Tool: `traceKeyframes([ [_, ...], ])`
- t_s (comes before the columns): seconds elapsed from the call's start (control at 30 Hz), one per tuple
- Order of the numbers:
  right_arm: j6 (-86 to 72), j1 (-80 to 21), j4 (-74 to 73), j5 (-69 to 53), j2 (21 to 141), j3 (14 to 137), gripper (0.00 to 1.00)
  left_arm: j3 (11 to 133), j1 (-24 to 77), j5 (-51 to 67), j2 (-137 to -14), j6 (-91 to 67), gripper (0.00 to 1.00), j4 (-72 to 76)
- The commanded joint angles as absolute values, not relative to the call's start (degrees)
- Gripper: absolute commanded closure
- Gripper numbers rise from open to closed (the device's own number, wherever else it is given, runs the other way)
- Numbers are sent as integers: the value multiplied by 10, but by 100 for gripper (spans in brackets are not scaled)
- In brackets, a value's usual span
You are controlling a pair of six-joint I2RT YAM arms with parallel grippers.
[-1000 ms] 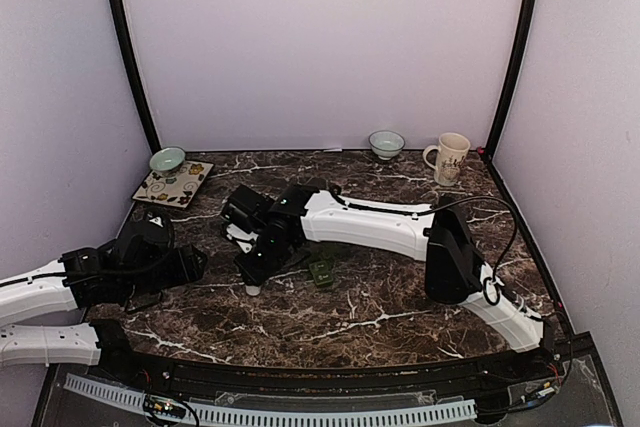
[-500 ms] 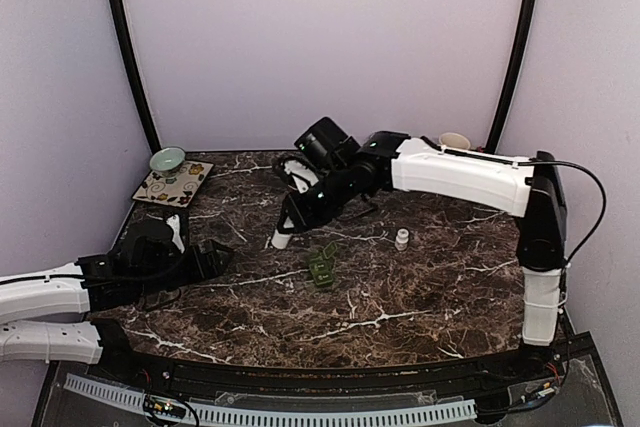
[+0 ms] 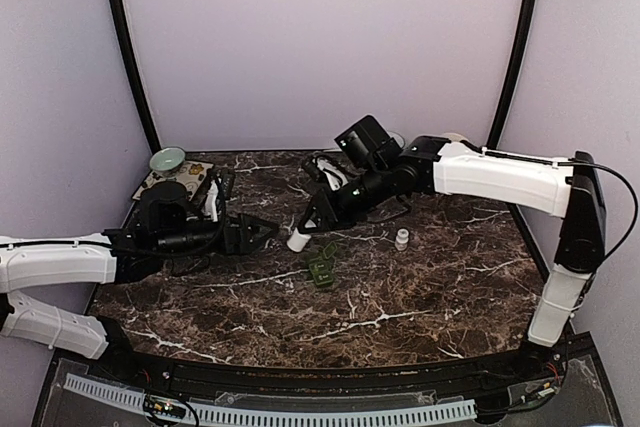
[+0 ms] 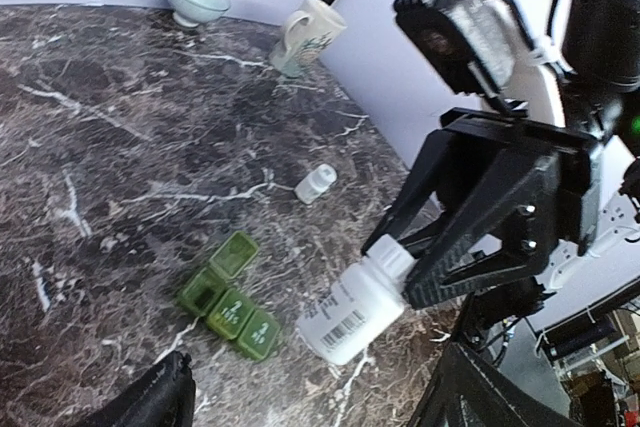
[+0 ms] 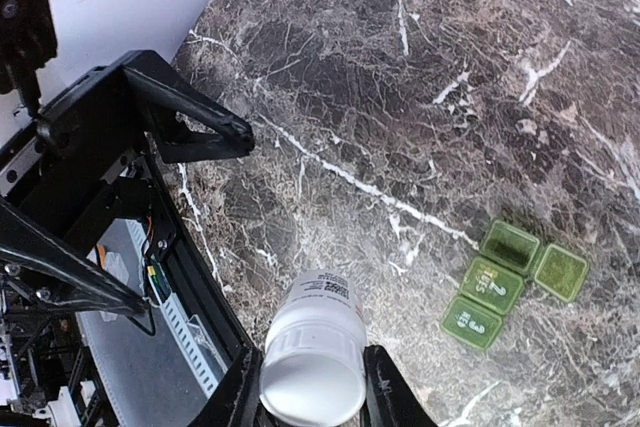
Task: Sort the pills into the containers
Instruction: Hold the pill bottle.
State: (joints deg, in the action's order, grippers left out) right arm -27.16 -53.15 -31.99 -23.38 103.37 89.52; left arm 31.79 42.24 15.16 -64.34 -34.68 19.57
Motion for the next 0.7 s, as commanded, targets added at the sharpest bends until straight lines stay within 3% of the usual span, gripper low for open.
traceKeyframes([
  [0.0,-316,-512,-246,-272,970,854,83,332,414,245,-653,-334,13,262],
  [0.17,-371,-492,-182,-321,934,795,83,328,411,311,-684,-372,14,323],
  [0.4,-397,-483,-142,-355,920,763,83,352,411,377,-750,-403,36,404],
  [0.67,-405,-476,-131,-364,918,756,84,394,409,409,-810,-413,39,446],
])
